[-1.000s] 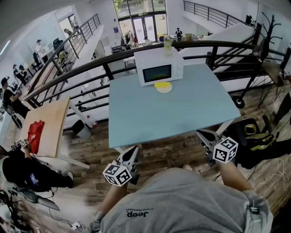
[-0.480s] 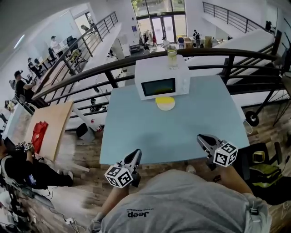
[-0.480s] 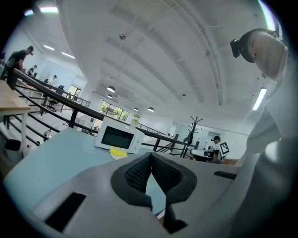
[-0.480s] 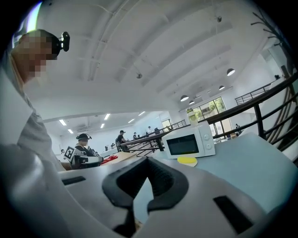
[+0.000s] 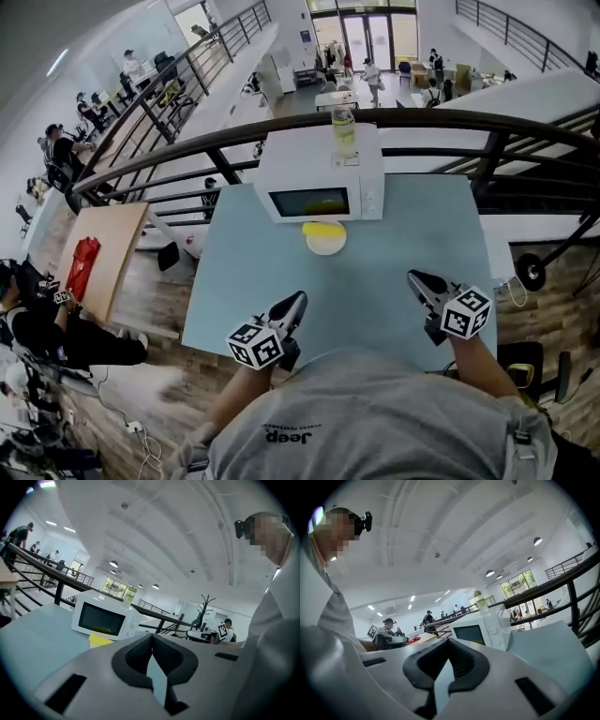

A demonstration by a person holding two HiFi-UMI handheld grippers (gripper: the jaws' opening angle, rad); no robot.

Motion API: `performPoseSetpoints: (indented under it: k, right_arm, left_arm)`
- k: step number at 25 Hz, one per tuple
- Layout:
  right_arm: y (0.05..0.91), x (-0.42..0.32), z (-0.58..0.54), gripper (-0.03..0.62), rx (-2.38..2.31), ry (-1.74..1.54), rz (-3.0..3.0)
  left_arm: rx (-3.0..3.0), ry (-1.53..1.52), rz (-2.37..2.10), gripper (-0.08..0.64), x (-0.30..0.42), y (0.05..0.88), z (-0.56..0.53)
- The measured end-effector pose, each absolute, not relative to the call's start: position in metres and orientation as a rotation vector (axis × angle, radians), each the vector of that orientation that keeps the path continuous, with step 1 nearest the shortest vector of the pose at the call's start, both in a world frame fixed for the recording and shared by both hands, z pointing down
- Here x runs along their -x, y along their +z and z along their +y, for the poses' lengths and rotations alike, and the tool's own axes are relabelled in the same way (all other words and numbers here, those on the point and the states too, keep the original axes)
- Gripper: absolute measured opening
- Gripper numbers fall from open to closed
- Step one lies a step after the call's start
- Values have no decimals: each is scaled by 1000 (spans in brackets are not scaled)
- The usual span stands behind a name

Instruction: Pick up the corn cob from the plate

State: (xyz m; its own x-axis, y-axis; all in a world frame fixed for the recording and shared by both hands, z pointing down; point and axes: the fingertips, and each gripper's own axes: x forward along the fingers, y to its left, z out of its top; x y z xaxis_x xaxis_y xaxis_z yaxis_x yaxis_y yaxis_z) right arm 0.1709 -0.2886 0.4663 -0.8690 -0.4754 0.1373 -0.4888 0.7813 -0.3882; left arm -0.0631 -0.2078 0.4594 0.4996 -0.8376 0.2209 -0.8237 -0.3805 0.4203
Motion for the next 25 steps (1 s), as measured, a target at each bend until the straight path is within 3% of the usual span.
performPoseSetpoints:
  k: [11, 25]
  right_arm:
    - [490, -131, -355, 15, -710, 634, -2924]
    - [537, -49, -373, 15, -954, 733, -2753]
  left_arm:
    - [-2295, 225, -1433, 19, 98, 482, -273]
    - [-2575, 679, -1112, 21, 165, 544, -380]
